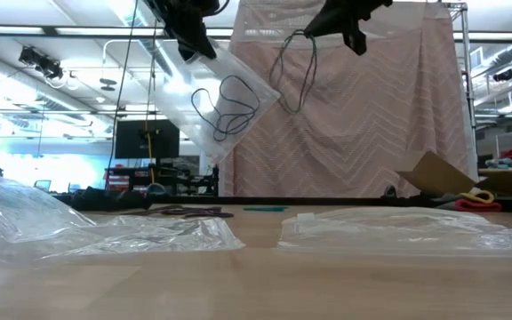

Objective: Sort rubber bands
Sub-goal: Put the blue rubber band into the top transparent zip bag

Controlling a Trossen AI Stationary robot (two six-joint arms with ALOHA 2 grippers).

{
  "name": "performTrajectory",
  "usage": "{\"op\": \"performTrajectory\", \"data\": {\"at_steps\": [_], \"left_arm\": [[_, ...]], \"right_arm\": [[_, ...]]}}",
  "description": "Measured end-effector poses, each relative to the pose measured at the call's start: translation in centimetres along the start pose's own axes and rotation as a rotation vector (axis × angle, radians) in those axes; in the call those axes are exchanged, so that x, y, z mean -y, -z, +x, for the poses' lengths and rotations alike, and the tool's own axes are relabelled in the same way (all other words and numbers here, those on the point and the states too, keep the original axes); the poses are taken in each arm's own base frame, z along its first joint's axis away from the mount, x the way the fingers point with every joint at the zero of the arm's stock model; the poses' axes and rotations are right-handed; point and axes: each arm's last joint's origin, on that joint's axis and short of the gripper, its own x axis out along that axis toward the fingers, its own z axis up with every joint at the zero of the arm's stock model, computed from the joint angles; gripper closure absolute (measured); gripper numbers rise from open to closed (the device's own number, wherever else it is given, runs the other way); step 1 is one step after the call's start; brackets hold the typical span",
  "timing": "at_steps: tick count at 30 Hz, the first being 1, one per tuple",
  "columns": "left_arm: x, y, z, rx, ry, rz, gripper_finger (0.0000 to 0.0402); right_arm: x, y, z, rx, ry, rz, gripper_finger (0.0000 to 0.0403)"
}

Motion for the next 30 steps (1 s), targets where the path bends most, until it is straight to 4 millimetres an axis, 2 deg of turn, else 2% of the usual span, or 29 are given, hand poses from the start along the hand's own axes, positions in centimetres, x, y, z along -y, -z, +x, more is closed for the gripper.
{"op": "performTrajectory", "data": {"at_steps": [5,11,15,25,30], "left_arm": [[0.0,0.0,0.0,0.000,0.000,0.000,0.0402],[0.0,0.0,0.0,-0.001,0.000,0.002,0.0402],[0.0,0.0,0.0,-0.002,0.000,0.003,0.0402],[0.1,0.3,0.0,-0.025,0.008,-0.007,0.0402],[0.3,0.5,-0.2,-0.047,0.018,-0.016,0.0402]], "right_arm": [[0.1,0.4,-0.2,-0.065,0.018,-0.081,0.0395],[0.6,1.7,0.0,-0.178,0.068,-0.084,0.0335],[1.9,2.6,0.9,-0.222,0.142,-0.025,0.0310],[5.9,8.4,7.4,-0.480,0.228,0.036,0.0323],[7.2,9.2,11.1,-0.437,0.193,0.038,0.0330]]}}
